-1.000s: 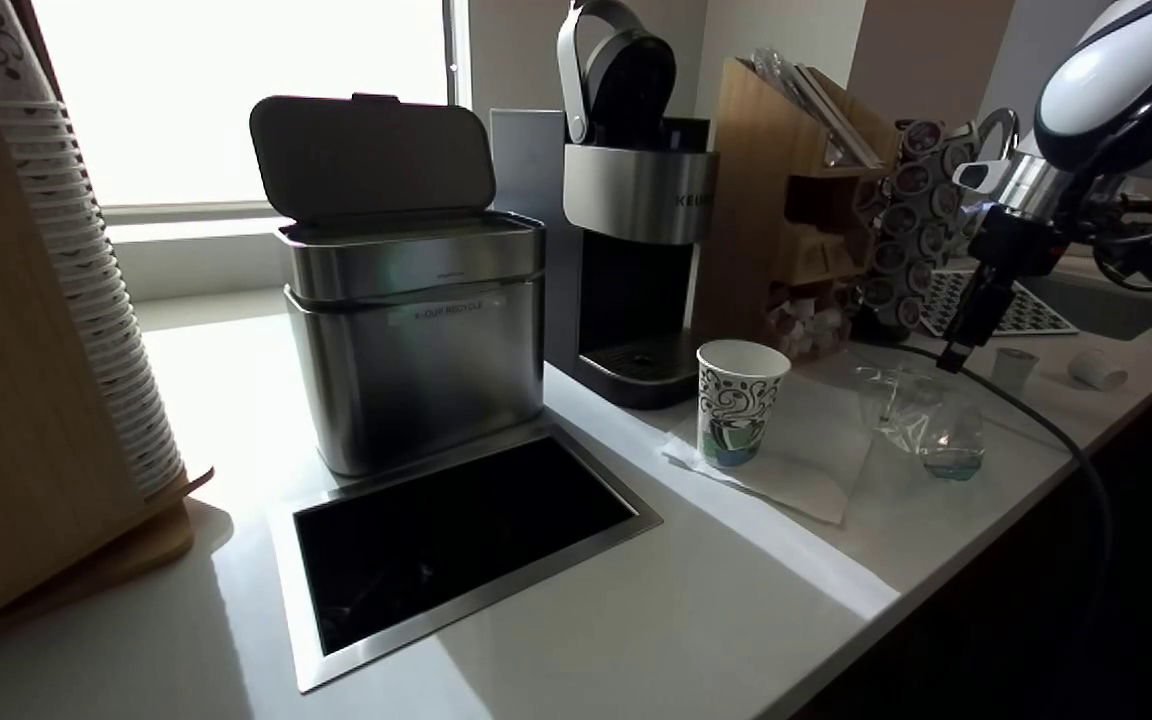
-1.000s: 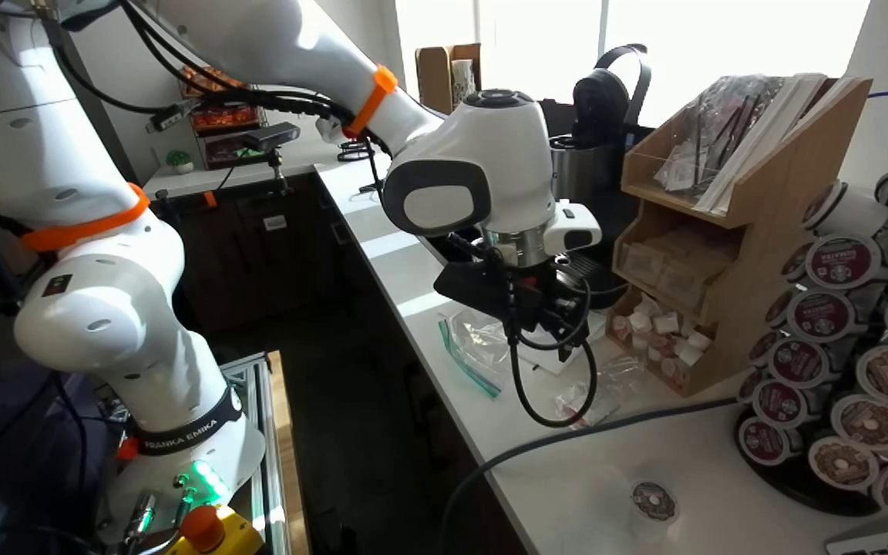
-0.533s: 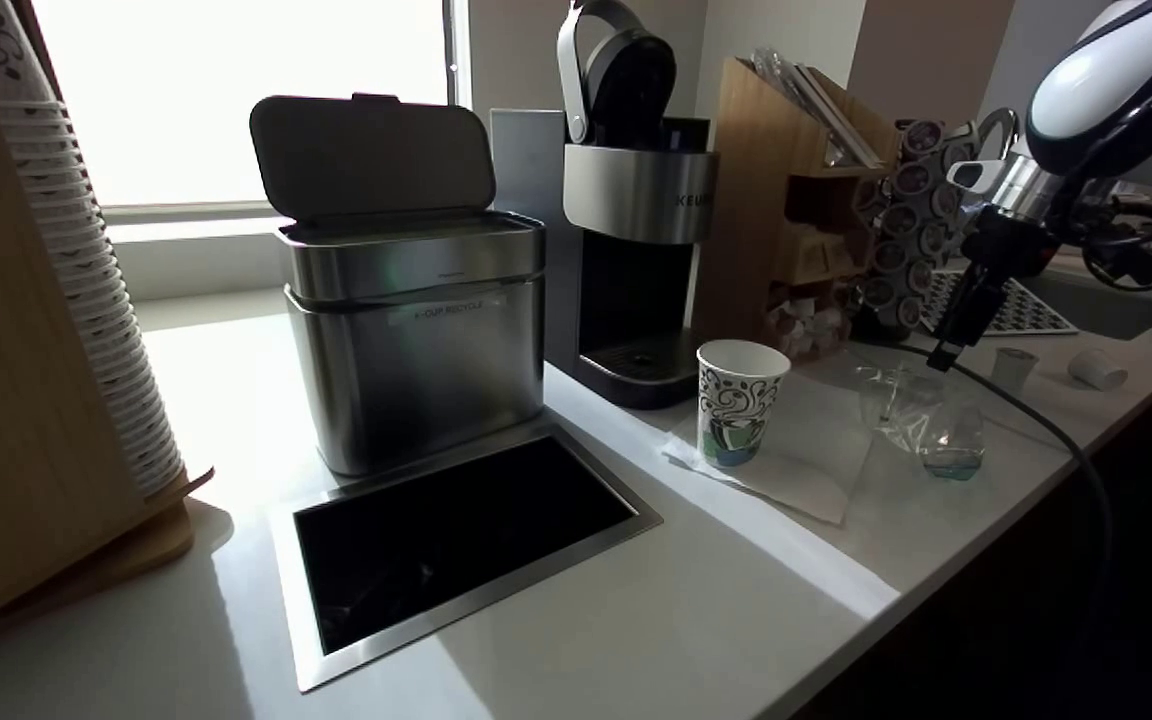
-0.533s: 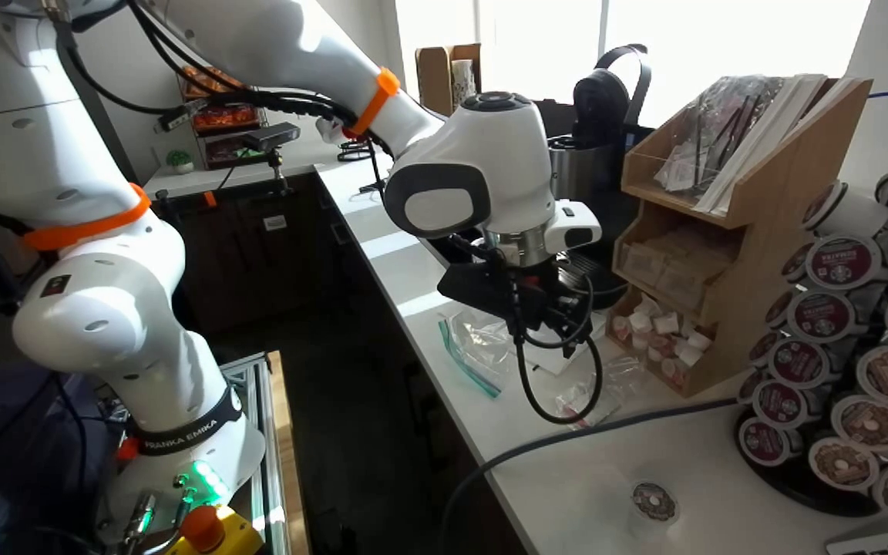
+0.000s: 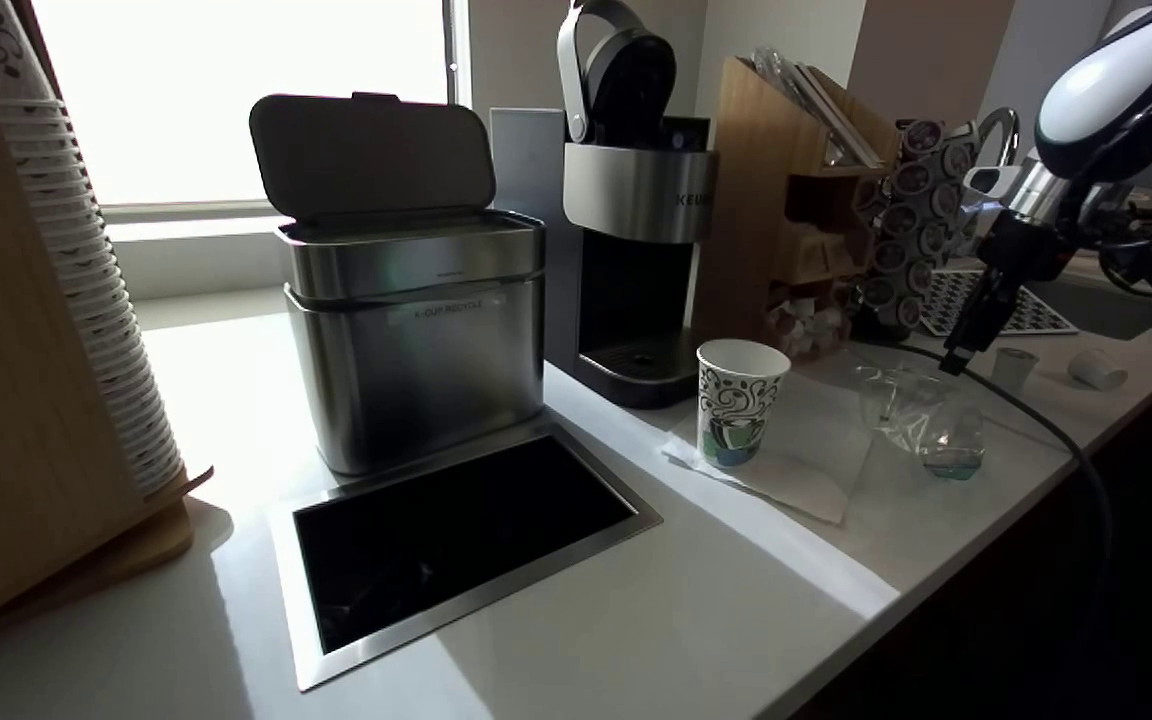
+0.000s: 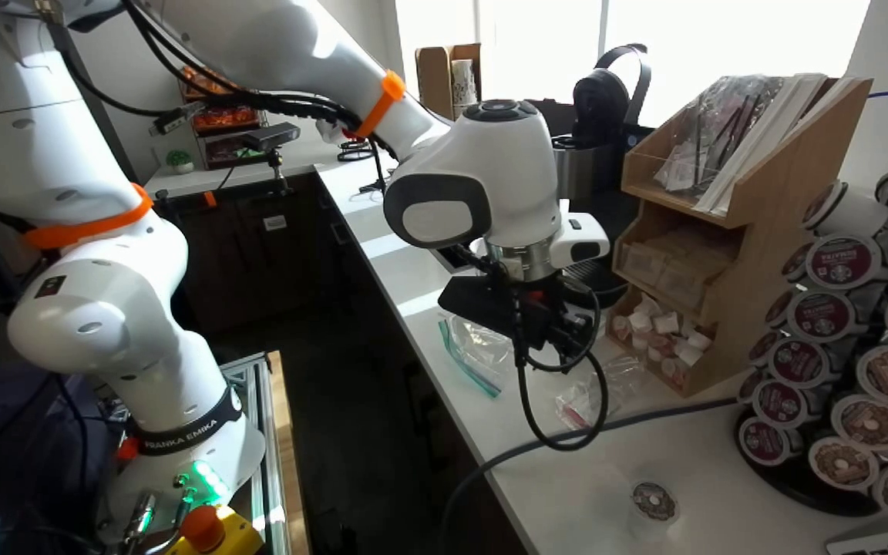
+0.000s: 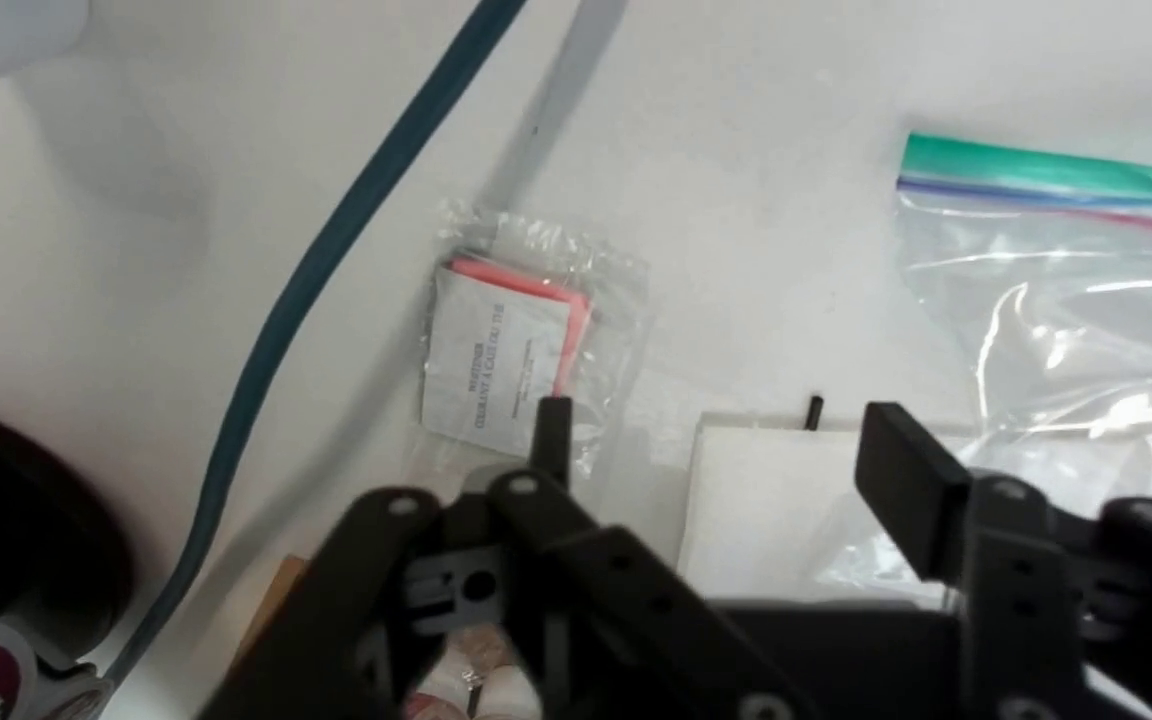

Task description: Put the black straw in the coffee cup on the left.

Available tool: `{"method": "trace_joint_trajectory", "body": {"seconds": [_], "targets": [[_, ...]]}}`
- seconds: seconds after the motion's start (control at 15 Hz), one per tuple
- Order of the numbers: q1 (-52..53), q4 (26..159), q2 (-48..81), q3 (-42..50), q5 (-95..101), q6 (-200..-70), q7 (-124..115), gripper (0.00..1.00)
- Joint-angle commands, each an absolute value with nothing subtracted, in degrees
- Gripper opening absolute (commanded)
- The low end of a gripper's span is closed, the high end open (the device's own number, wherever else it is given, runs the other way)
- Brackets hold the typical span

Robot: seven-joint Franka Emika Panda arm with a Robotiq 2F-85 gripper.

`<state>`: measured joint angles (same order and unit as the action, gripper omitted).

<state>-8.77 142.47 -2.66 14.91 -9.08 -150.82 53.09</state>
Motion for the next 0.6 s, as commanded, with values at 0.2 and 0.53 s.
{"method": "trace_joint_trajectory", "body": {"seconds": [0.2, 0.53], "targets": [[-8.7, 142.3, 0.1, 13.5, -18.8, -152.8, 61.5, 0.19], [-9.1, 141.4, 2.9, 11.3, -27.7, -152.0, 67.8, 0.00]]}}
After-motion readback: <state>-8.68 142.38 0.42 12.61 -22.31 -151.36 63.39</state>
